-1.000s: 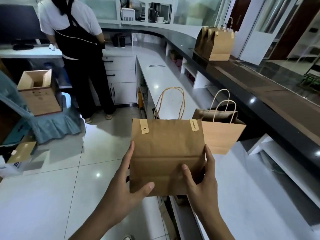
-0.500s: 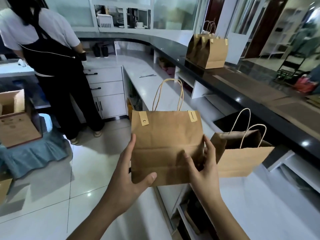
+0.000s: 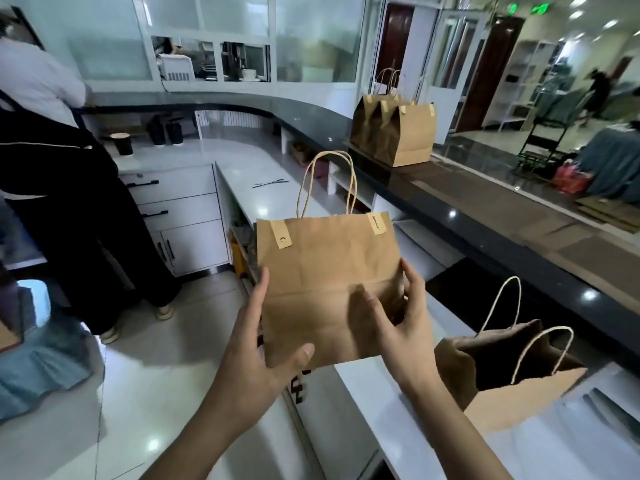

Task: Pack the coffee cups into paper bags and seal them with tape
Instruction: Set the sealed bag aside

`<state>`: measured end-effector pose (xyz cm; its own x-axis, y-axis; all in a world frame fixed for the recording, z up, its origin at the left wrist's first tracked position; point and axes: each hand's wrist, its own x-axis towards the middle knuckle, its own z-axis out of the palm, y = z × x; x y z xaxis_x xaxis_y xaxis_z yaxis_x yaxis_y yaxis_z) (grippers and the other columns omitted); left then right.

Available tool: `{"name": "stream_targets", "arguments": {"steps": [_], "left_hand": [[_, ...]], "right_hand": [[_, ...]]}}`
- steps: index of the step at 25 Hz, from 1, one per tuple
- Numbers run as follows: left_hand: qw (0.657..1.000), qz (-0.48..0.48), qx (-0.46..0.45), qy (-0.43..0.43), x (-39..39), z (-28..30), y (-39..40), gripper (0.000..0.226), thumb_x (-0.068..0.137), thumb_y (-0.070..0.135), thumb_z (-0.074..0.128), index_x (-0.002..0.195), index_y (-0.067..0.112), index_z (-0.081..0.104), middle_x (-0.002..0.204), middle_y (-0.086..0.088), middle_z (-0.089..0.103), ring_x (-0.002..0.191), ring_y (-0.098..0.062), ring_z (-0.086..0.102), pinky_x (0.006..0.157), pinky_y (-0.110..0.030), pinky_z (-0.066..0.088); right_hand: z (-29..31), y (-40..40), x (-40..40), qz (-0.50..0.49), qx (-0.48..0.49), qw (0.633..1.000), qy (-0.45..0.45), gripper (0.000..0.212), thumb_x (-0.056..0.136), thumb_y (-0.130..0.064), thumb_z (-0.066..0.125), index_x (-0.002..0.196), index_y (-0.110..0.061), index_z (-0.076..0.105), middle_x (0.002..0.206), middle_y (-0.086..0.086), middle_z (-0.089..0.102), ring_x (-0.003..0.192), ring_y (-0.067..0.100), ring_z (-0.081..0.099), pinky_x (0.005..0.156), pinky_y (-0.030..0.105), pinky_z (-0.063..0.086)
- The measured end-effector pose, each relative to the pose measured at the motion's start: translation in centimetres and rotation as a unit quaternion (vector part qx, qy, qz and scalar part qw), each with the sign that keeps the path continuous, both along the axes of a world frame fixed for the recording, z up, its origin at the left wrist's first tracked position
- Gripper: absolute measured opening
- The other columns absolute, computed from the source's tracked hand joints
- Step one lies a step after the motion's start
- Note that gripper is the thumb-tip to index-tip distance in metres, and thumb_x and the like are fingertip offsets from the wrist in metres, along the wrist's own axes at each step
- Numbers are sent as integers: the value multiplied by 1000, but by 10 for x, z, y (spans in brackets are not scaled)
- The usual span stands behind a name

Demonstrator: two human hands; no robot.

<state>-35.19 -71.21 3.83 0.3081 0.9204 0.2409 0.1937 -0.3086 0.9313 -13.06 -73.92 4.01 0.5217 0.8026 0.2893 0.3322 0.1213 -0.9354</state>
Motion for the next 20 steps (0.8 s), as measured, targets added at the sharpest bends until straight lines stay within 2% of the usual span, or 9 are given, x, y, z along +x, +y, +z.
{"name": "stream_targets", "arguments": {"steps": [2,5,7,8,9,11,15,17,20], "left_hand": [[1000,-4,10,-1,21,6,35,108,73,39,85,148,68,13,159,24,33,146,-5,36,119,-44,37],[999,-21,35,-4,54,16,85,107,74,40,85,148,69,13,159,31,29,145,0,36,118,-36,36],[998,-37,40,-12,80,19,118,107,74,41,87,148,69,14,156,37,28,145,-3,37,113,-33,39],[998,-43,39,-19,91,21,132,108,74,41,89,148,68,16,155,38,29,144,-4,39,111,-34,41],[997,-52,42,-27,105,23,146,107,73,41,89,149,67,17,154,38,30,143,-3,39,110,-35,43],[995,-67,60,-34,134,27,173,107,73,36,86,151,63,18,154,38,29,142,4,36,108,-32,43],[993,-73,83,-38,171,28,204,106,80,20,85,154,56,18,155,41,23,143,11,28,104,-21,38],[992,-85,88,-34,191,31,221,104,81,20,84,155,54,18,156,41,22,144,13,25,106,-23,37],[989,-110,93,-35,217,36,245,104,81,20,83,158,45,18,157,40,22,146,11,23,117,-34,35]], "right_hand": [[8,31,18,-13,-3,1000,4,68,87,-50,74,145,-51,37,141,-22,54,130,-6,49,110,34,47],[22,74,51,-38,-3,999,10,65,88,-49,74,144,-48,40,133,-26,57,122,-10,52,103,19,47],[31,102,78,-56,-11,998,12,63,90,-48,73,144,-48,40,126,-26,61,114,-13,54,90,5,45],[35,113,88,-64,-13,998,15,62,90,-47,73,143,-48,41,122,-26,62,111,-14,55,84,3,44],[41,126,100,-74,-11,997,16,61,90,-46,73,142,-49,41,119,-26,63,108,-14,56,82,5,44],[49,150,124,-99,-11,995,16,61,90,-45,72,143,-46,41,118,-28,62,108,-12,57,88,15,47],[55,184,156,-139,-3,990,4,64,89,-45,70,145,-39,42,132,-14,57,119,5,57,105,36,49],[58,198,172,-171,-7,985,-3,63,90,-43,71,146,-39,43,134,-8,51,118,9,55,105,36,47],[64,216,195,-205,-24,978,-8,61,92,-46,69,148,-39,43,136,-5,44,119,11,52,100,27,41]]}}
